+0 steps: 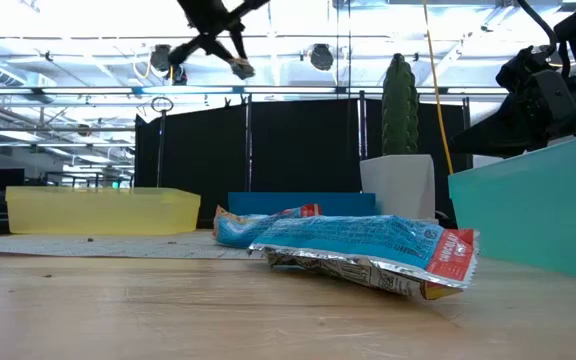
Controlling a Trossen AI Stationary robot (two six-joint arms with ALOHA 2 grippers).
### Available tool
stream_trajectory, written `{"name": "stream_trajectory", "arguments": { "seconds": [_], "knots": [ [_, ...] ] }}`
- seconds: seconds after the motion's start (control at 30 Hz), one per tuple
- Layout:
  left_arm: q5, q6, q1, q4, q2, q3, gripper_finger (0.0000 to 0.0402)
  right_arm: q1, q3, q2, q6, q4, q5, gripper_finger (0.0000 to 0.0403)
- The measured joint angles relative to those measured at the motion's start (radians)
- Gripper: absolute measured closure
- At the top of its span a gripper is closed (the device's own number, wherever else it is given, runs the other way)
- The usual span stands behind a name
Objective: Pick and place Granola Bars by type
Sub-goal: Put the yellow granola bar into the blue bin
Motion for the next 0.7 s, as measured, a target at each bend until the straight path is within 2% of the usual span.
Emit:
{"name": "stream_trajectory", "arguments": {
  "seconds": [0.4,0.7],
  "knots": [
    [0.15,0.061,0.163,-0.001,0.243,0.23,0.0383,0.0,0.0,0.0,0.0,0.0,0.0,0.0245],
    [0.207,0.074,0.238,-0.005,0.39,0.326,0.0384,0.0,0.0,0.0,0.0,0.0,0.0,0.0245]
  ]
}}
